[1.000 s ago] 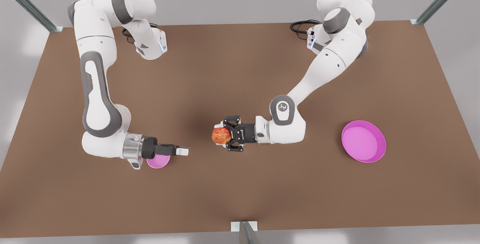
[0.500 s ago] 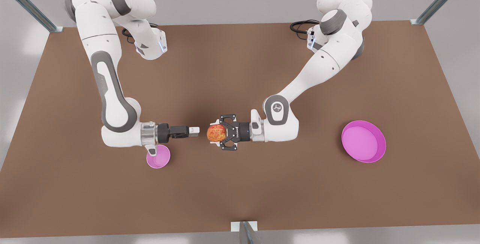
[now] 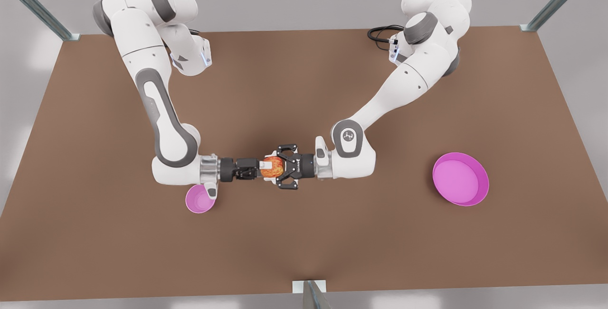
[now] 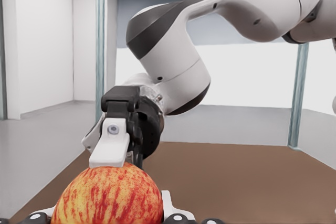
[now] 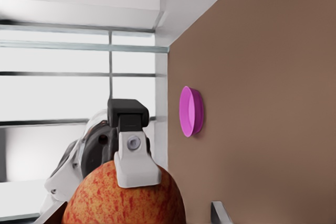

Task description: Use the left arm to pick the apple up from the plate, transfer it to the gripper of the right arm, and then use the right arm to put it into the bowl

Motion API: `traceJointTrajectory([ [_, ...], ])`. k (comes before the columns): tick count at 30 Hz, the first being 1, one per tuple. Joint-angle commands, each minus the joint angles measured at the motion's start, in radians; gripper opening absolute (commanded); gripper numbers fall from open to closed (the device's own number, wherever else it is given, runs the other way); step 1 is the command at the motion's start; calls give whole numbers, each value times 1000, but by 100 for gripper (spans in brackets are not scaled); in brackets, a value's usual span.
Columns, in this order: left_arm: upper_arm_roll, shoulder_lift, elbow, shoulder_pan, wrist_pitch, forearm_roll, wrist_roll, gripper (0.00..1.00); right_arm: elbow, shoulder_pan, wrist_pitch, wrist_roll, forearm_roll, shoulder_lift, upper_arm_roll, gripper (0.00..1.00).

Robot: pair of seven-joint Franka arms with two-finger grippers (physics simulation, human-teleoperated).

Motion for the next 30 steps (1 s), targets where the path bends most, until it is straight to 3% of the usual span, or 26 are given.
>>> traceJointTrajectory([
  [1,-1,-2,0,-1,-5,5,162,69,5,4,30,-155,5,1,0,100],
  [9,3,-2,0,-1,-3,5,163,69,7,41,72,-160,68,0,0,100],
  [12,3,-2,0,-1,-3,5,163,69,7,46,88,-160,68,0,0,71],
  [13,3,-2,0,-1,-3,5,163,69,7,46,90,-158,68,0,0,69],
  [14,3,-2,0,-1,-5,5,163,72,7,46,90,-158,68,0,0,68],
  [15,3,-2,0,-2,1,3,157,94,7,46,90,-157,68,0,0,68],
  [16,3,-2,0,-2,3,3,154,99,7,44,88,-157,68,0,0,68],
  [22,4,-2,-1,-4,1,-32,151,100,5,24,75,-152,58,-2,-4,68],
  [30,10,-9,-12,47,-5,-20,84,100,-25,-123,-68,-206,-198,1,-6,69],
])
